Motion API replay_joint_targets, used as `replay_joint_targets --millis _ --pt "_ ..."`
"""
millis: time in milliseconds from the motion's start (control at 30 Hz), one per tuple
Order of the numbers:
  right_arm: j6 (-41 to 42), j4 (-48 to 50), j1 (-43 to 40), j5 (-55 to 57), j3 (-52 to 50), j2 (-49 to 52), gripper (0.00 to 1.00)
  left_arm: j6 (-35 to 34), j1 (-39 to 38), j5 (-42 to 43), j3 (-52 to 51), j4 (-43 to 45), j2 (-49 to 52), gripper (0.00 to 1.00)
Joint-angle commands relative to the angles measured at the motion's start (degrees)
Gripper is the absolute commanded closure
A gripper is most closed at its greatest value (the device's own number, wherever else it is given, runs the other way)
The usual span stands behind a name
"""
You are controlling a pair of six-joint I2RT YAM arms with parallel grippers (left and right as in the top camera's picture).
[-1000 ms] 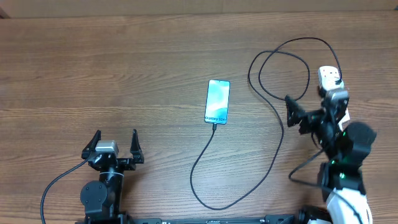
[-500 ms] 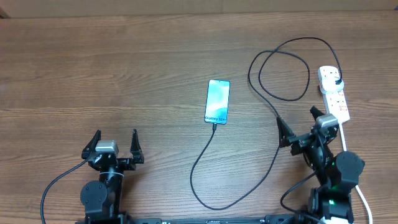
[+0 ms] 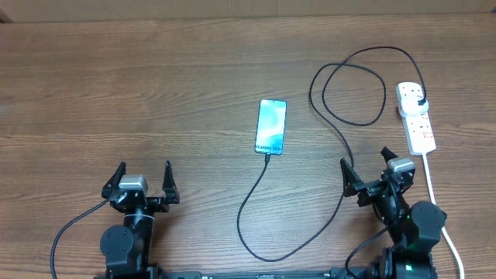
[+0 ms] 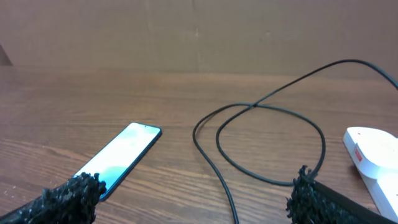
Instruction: Plug charger to phone and switch on socket
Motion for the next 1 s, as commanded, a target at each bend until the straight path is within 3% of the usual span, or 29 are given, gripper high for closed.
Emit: replay_joint_targets --millis 0,533,967 --pt "-0.2 -1.4 2.0 4.1 -0.3 -2.8 0.0 1.3 0.4 -0.3 -0.2 -0.2 -0.7 0.0" --pt "1.7 -7.1 7.9 11.7 -1.9 -16.0 0.0 1.3 0.4 -0.3 -0.2 -0.2 -0.7 0.0" --pt "5.0 -7.0 12.2 16.7 -2.2 -17.6 0.0 1.3 0.4 -0.3 -0.2 -0.2 -0.7 0.0"
